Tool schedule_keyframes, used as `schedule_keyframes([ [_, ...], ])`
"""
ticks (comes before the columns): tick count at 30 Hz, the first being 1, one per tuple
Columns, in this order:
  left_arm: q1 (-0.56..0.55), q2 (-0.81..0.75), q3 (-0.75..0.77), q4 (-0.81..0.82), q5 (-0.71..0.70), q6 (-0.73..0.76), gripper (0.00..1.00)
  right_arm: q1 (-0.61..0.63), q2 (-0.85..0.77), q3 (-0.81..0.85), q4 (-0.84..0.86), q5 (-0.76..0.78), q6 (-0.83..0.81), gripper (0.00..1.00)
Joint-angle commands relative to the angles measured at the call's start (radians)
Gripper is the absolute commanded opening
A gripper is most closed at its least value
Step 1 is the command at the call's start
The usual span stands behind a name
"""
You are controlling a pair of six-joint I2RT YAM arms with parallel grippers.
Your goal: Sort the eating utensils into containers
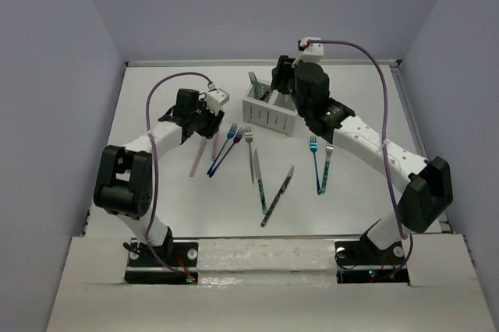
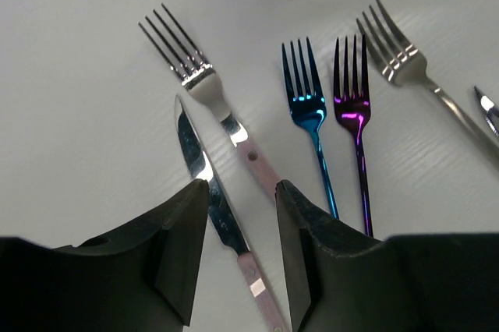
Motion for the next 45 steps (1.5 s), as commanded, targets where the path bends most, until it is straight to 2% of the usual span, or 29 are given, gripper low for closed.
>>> schedule_keyframes([
  [1,-0.032,0.097,0.131,-0.072,-0.002,-0.064,0.50,0.000,-0.070,-0.079,-0.078,0.024,0.038,0.58],
  [5,-0.035,0.236,0.254,-0.147,-0.009,-0.096,0.46,0.000,-0.113,-0.139,-0.132,0.041,0.048,0.58],
  [10,-0.046,0.313,0.334,-0.180,-0.066,-0.110,0.45,0.000,-0.150,-0.191,-0.147,0.050,0.058,0.58],
  [19,-0.046,0.361,0.312,-0.204,-0.084,-0.108,0.38,0.000,-0.198,-0.247,-0.156,0.079,0.058,0.58],
  [23,-0.046,0.372,0.303,-0.223,-0.072,-0.107,0.28,0.000,-0.202,-0.257,-0.159,0.084,0.061,0.58],
  [24,-0.046,0.370,0.302,-0.223,-0.072,-0.107,0.23,0.000,-0.205,-0.259,-0.159,0.086,0.059,0.58],
  [30,-0.043,0.358,0.291,-0.192,-0.060,-0.137,0.12,0.000,-0.221,-0.268,-0.162,0.090,0.064,0.58],
  [32,-0.044,0.352,0.291,-0.183,-0.051,-0.150,0.01,0.000,-0.228,-0.274,-0.165,0.092,0.067,0.58],
  [38,-0.036,0.289,0.285,-0.157,0.006,-0.188,0.00,0.000,-0.256,-0.299,-0.172,0.109,0.078,0.58],
  [45,0.043,0.047,0.329,-0.046,0.043,-0.315,0.00,0.000,-0.279,-0.325,-0.170,0.129,0.090,0.63],
])
